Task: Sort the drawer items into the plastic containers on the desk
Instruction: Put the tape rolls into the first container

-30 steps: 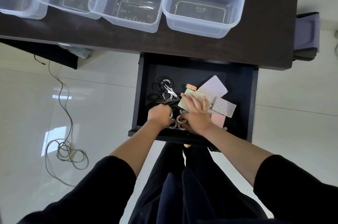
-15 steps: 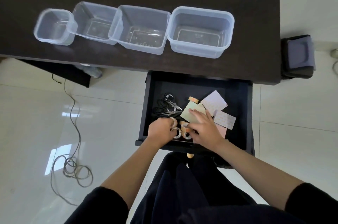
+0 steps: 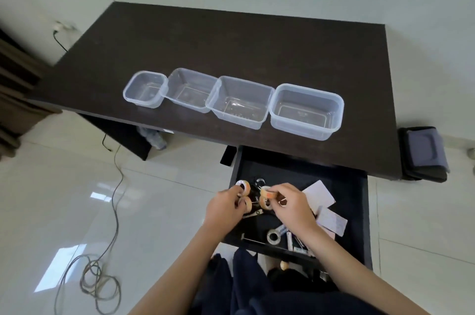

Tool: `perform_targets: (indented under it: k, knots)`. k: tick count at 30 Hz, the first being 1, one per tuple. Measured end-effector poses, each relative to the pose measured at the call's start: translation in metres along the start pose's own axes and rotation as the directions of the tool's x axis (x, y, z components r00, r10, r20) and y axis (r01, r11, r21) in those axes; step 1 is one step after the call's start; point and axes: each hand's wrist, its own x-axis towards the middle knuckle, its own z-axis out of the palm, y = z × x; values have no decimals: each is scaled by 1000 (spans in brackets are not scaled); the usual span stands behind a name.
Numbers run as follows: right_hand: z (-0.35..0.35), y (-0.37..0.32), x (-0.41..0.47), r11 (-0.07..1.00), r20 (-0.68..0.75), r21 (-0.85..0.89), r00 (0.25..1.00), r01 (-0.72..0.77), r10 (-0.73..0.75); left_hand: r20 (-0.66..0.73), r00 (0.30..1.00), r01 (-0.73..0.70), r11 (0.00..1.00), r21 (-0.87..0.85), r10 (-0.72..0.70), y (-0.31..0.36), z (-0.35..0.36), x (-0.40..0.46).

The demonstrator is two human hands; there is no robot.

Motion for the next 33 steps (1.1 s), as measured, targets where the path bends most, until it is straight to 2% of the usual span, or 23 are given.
perform_targets:
  k: [6, 10, 17, 20, 26, 33]
  knots:
    - [50, -72, 33, 996, -63, 56, 996, 69, -66, -86, 996, -20, 992, -123, 10, -56, -64, 11]
    - [95, -126, 56, 991, -72, 104, 994, 86, -79, -189, 982, -51, 989, -141, 23, -108, -109, 17]
    - [158, -199, 103, 980, -124, 129, 983, 148, -132, -281, 959, -82, 981, -177, 30, -178, -182, 35]
    - [168, -225, 121, 973, -184, 105, 965, 206, -185, -321, 944, -128, 980, -154, 73, -192, -209, 52]
    - [176, -258, 174, 970, -194, 73, 957, 233, -215, -376, 921, -157, 981, -116, 103, -203, -258, 105]
    - [188, -272, 260, 978, -200, 9, 958, 210, -204, -328, 941, -114, 990, -87, 79, -209, -298, 191]
